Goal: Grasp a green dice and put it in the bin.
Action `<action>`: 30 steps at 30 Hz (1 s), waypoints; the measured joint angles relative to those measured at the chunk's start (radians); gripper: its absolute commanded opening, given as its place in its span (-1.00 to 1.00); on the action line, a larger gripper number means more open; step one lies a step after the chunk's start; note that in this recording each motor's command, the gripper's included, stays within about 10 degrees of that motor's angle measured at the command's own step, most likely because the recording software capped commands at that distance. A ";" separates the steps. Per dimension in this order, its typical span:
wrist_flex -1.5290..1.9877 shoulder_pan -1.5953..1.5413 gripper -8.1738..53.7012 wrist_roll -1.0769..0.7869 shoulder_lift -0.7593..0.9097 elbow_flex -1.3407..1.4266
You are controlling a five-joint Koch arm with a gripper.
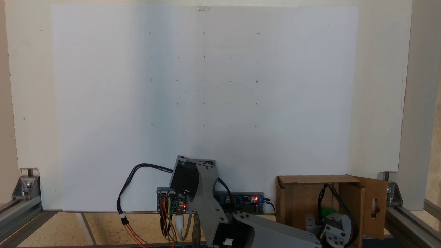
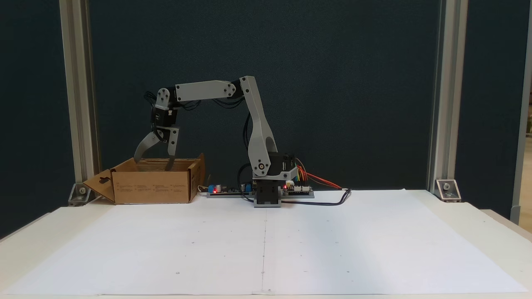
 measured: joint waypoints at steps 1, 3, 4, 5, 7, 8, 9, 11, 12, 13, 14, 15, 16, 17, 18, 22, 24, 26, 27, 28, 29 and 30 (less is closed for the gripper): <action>0.000 -0.031 0.56 0.020 0.017 0.002; 0.000 -0.064 0.56 0.052 0.044 0.000; 0.000 -0.100 0.56 0.089 0.075 0.002; 0.000 -0.149 0.57 0.130 0.114 0.002; -0.009 -0.262 0.62 0.216 0.189 -0.002; -0.032 -0.319 0.63 0.259 0.216 0.000; -0.064 -0.380 0.64 0.304 0.239 0.000; -0.135 -0.506 0.64 0.391 0.273 0.000; -0.166 -0.565 0.64 0.434 0.290 0.000; -0.184 -0.620 0.64 0.472 0.305 0.000; -0.193 -0.680 0.64 0.503 0.327 0.000; -0.196 -0.744 0.64 0.520 0.351 0.000; -0.195 -0.805 0.64 0.531 0.374 0.000; -0.195 -0.864 0.64 0.537 0.396 0.000; -0.195 -0.923 0.67 0.540 0.416 0.000; -0.195 -1.138 0.69 0.541 0.482 0.000; -0.195 -1.236 0.69 0.543 0.517 0.000; -0.195 -1.347 0.69 0.541 0.551 0.000; -0.195 -1.396 0.69 0.541 0.558 0.000; -0.195 -1.448 0.69 0.541 0.561 0.000; -0.195 -1.502 0.69 0.541 0.563 0.000; -0.195 -1.557 0.69 0.541 0.561 0.000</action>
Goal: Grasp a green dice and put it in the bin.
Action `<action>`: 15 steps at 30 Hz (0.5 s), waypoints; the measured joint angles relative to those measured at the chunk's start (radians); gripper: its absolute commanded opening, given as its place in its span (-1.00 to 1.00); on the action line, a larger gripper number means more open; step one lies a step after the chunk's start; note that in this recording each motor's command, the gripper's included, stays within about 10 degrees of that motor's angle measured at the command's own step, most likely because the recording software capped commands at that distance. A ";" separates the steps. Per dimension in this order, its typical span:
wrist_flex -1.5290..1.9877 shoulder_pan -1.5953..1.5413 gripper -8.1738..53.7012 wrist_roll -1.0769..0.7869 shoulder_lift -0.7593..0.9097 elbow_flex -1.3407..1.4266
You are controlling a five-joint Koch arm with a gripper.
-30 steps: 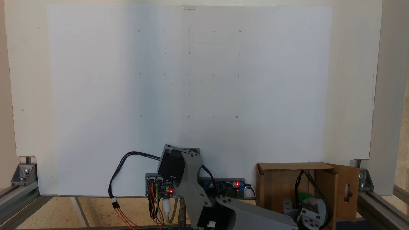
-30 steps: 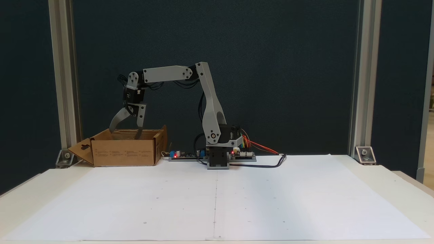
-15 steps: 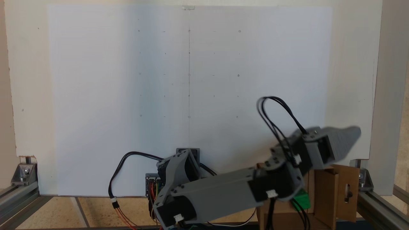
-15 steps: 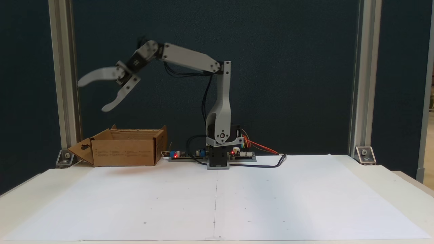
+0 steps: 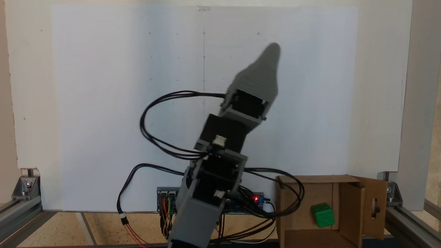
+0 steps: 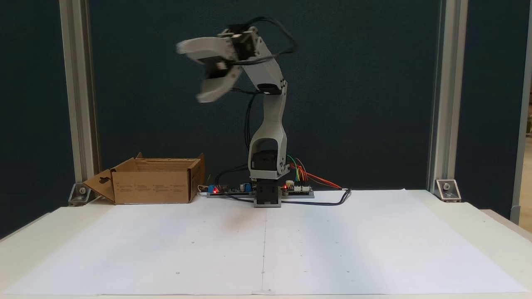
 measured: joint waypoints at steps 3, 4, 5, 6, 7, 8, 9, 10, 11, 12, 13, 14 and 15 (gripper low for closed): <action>0.000 -0.135 0.69 0.000 0.002 0.000; -0.005 -0.163 0.69 0.000 0.005 0.011; -0.025 -0.184 0.69 0.000 0.018 0.049; -0.061 -0.199 0.69 0.000 0.038 0.123; -0.110 -0.216 0.68 0.000 0.061 0.209; -0.156 -0.230 0.68 0.000 0.089 0.321; -0.201 -0.239 0.68 0.000 0.121 0.431; -0.242 -0.242 0.68 0.000 0.152 0.528; -0.282 -0.244 0.68 0.000 0.184 0.606; -0.325 -0.245 0.68 0.000 0.219 0.669; -0.370 -0.245 0.68 0.000 0.255 0.733; -0.416 -0.245 0.68 0.000 0.285 0.801; -0.459 -0.249 0.68 0.000 0.314 0.868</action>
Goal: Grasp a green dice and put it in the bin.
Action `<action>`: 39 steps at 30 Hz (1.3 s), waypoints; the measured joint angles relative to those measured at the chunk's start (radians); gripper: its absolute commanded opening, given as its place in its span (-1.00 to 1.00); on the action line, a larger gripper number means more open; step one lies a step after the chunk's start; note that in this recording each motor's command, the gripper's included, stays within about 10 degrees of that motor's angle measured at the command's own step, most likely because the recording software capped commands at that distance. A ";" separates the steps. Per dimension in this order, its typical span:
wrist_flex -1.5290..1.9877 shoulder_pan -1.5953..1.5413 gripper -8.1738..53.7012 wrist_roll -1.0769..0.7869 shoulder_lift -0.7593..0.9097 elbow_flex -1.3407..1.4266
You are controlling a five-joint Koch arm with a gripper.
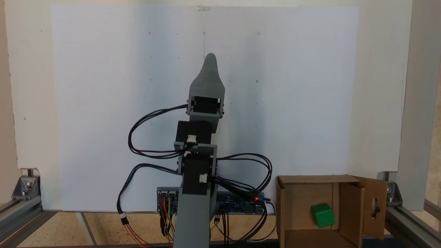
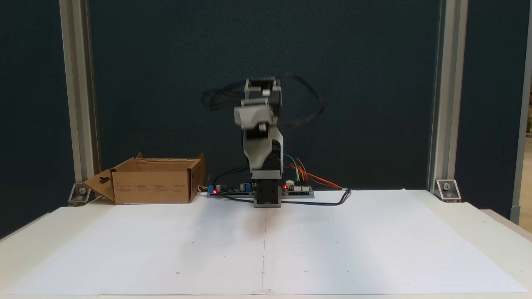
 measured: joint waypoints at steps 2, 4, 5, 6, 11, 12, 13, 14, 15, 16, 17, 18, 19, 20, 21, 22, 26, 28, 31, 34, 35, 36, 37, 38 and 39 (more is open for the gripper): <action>-0.081 -0.011 0.68 0.000 0.052 0.098; -0.167 -0.029 0.68 0.000 0.067 0.155; -0.210 -0.041 0.68 0.000 0.067 0.183; -0.252 -0.051 0.68 0.000 0.071 0.204; -0.465 -0.067 0.66 0.000 0.078 0.318; -0.505 -0.067 0.66 0.000 0.078 0.347; -0.545 -0.067 0.66 0.000 0.078 0.367; -0.588 -0.067 0.66 0.000 0.078 0.390; -0.630 -0.067 0.66 0.000 0.078 0.416; -0.670 -0.067 0.66 0.000 0.078 0.440; -0.709 -0.067 0.66 0.000 0.078 0.462; -0.747 -0.066 0.66 0.000 0.078 0.474; -0.785 -0.066 0.66 0.000 0.078 0.483; -0.828 -0.064 0.66 0.000 0.078 0.495; -0.871 -0.064 0.66 0.000 0.078 0.509; -0.911 -0.064 0.66 0.000 0.078 0.526; -1.045 -0.064 0.66 0.000 0.078 0.577; -1.058 -0.064 0.66 0.000 0.078 0.586; -1.058 -0.057 0.66 0.000 0.078 0.609; -1.058 -0.055 0.66 0.000 0.078 0.627; -1.058 -0.054 0.66 0.000 0.078 0.627; -1.058 -0.052 0.66 0.000 0.078 0.627; -1.058 -0.044 0.66 0.000 0.078 0.627; -1.060 -0.035 0.66 0.000 0.078 0.632; -1.060 -0.029 0.66 0.000 0.078 0.643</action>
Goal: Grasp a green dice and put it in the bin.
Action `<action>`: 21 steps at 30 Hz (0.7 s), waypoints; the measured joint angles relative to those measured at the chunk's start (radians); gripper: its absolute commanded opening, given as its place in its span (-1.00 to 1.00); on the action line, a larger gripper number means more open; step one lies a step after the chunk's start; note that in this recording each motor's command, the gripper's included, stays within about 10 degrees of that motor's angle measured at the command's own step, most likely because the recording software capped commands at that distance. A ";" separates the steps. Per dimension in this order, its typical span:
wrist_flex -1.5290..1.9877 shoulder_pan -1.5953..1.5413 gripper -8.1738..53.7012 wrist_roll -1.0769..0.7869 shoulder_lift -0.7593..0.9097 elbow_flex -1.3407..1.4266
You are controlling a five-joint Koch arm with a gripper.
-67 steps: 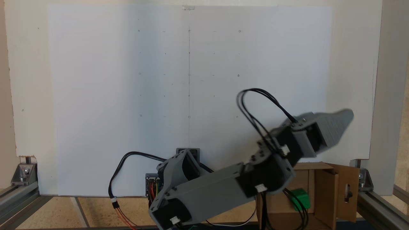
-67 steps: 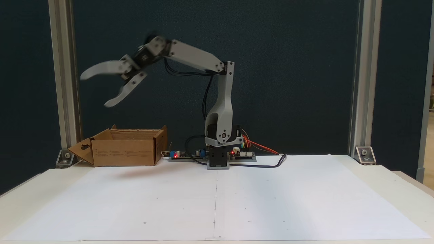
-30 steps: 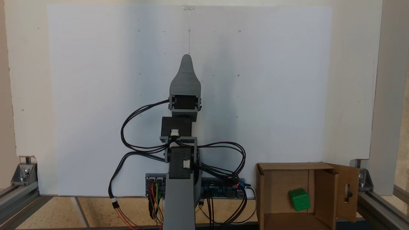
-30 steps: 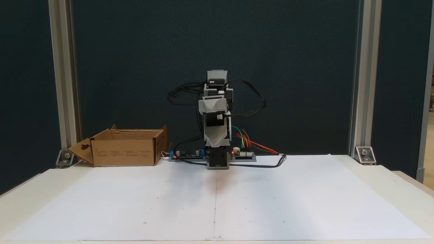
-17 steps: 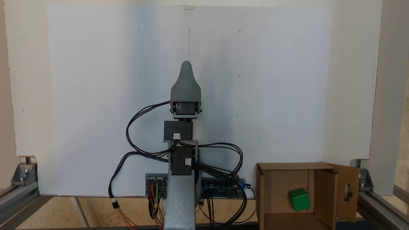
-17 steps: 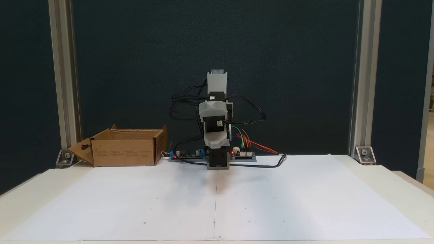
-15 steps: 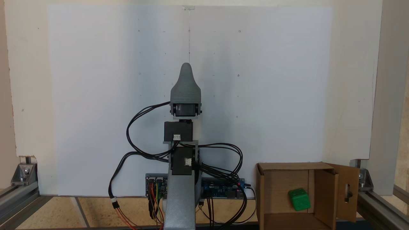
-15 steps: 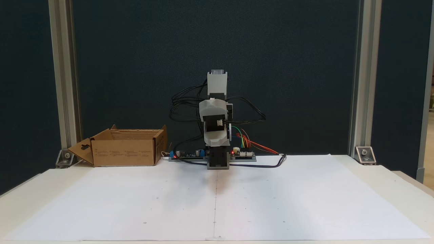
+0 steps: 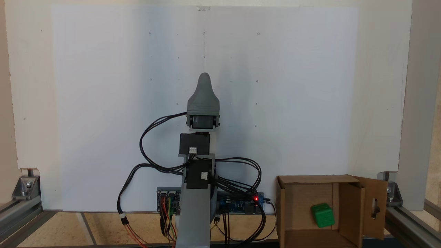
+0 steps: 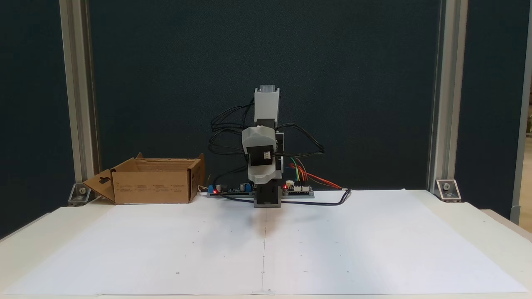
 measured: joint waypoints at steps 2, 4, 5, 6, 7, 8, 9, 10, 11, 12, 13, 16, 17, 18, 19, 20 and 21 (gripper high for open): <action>0.002 0.005 0.66 0.000 0.000 0.021; 0.002 0.005 0.67 0.000 0.000 0.028; 0.000 0.006 0.67 0.000 0.000 0.031; 0.000 0.006 0.66 0.000 0.000 0.040; 0.002 0.006 0.67 0.000 0.000 0.054; 0.002 0.006 0.67 0.000 -0.002 0.067; 0.000 0.006 0.67 0.000 0.000 0.074; 0.000 0.006 0.67 0.000 0.000 0.077; 0.000 0.006 0.67 0.000 0.000 0.083; -0.003 0.006 0.67 0.000 0.000 0.094; -0.011 0.006 0.67 0.000 0.000 0.107; -0.048 0.011 0.67 0.000 0.000 0.135; -0.055 0.011 0.67 0.000 0.000 0.144; -0.058 0.012 0.67 0.000 0.000 0.150; -0.058 0.014 0.67 0.000 0.000 0.156; -0.061 0.015 0.67 0.000 0.000 0.166; -0.071 0.015 0.67 0.000 0.000 0.183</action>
